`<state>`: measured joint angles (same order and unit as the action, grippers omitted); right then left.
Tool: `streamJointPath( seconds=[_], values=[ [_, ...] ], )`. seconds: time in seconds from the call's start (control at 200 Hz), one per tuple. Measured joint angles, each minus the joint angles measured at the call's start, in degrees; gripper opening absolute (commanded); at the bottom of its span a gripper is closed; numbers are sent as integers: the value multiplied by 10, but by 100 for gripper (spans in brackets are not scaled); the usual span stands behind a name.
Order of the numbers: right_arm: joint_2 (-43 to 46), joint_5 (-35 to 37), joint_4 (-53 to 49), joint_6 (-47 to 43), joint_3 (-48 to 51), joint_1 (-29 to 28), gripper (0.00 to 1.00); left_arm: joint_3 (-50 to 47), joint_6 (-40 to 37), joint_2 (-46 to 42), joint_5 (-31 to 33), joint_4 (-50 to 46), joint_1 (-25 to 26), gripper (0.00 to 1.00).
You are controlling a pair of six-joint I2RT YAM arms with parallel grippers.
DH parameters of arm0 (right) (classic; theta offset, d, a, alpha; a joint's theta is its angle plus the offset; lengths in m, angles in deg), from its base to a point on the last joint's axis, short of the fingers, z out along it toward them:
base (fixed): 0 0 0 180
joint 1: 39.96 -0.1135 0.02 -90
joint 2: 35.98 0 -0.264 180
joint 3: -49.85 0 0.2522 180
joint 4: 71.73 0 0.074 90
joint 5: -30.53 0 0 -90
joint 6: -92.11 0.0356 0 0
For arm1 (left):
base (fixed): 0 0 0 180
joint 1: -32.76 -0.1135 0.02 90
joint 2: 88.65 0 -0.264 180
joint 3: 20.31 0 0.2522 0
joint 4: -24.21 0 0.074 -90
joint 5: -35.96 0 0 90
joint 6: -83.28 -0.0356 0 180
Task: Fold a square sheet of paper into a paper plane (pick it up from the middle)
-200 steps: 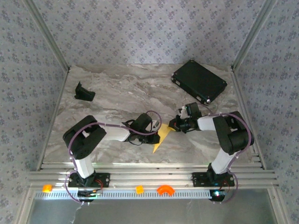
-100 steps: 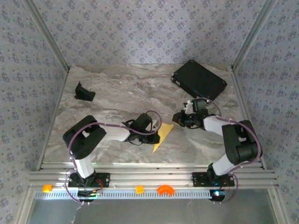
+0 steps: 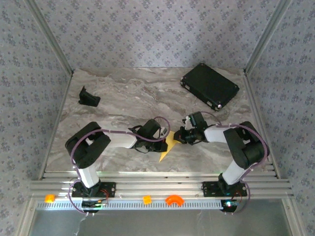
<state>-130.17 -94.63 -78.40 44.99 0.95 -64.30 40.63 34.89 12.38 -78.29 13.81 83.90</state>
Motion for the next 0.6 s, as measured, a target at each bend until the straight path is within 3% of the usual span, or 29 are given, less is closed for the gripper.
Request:
streamJointPath(
  seconds=[0.355,0.6],
  values=[
    [-1,-11,22,2,12,9,0,30,2,-58,16,-96,3,0],
    [-4,-17,24,2,12,13,0,92,4,-28,-7,-93,18,0]
  ],
)
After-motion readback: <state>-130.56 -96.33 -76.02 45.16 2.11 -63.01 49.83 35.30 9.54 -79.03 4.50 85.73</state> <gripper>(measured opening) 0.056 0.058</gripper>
